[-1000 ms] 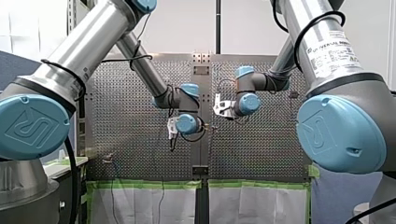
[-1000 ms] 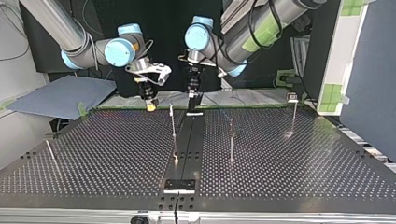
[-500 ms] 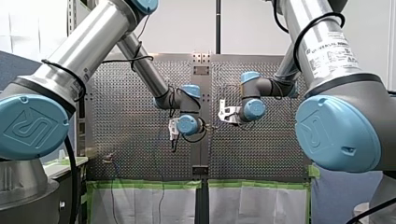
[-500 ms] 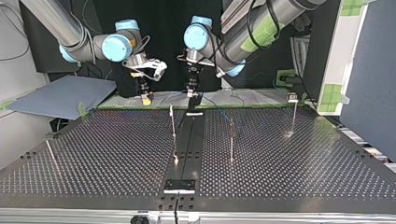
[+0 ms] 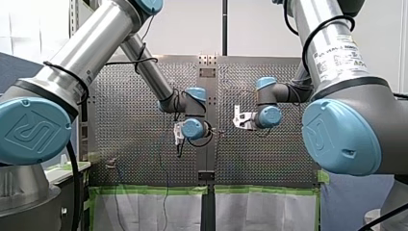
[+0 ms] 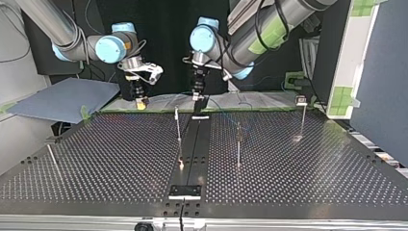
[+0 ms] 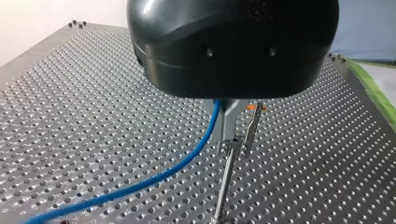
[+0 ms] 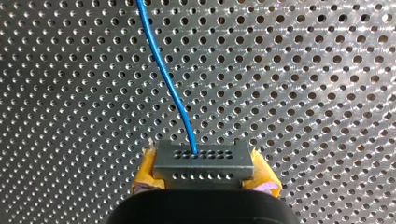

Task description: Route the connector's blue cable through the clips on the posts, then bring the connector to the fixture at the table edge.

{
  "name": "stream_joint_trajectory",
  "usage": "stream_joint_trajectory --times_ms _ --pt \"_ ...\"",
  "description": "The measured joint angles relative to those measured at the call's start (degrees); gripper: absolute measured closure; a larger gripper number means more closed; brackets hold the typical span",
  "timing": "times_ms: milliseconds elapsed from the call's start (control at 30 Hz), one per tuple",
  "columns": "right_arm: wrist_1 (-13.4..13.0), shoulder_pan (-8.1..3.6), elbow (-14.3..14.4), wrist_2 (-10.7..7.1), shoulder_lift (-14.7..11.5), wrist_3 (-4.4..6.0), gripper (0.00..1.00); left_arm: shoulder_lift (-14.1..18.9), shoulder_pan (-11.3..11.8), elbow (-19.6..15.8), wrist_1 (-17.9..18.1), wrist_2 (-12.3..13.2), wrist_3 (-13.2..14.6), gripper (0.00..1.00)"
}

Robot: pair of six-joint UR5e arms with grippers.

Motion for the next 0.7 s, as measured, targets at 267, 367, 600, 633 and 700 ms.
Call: stream_joint_trajectory --times_ms 267,367,600,633,700 --pt "-2.21 -0.42 0.92 -1.95 0.14 0.53 1.00 -0.21 0.48 0.36 0.00 0.73 -0.36 1.00" --pt "-2.49 -0.46 1.00 -2.16 0.21 0.49 1.00 -1.19 0.52 0.94 -0.14 0.70 -0.54 1.00" --pt "-2.50 -0.42 1.04 -2.44 0.63 -0.16 1.00 -2.89 0.53 1.85 0.84 0.97 -1.74 1.00" --pt "-2.48 -0.42 1.04 -2.43 0.80 -0.21 1.00 -2.93 0.56 1.89 0.89 0.99 -1.86 1.00" --pt "-2.45 -0.44 1.04 -2.40 1.34 -0.27 1.00 -2.97 0.65 1.94 0.96 1.06 -2.03 1.00"
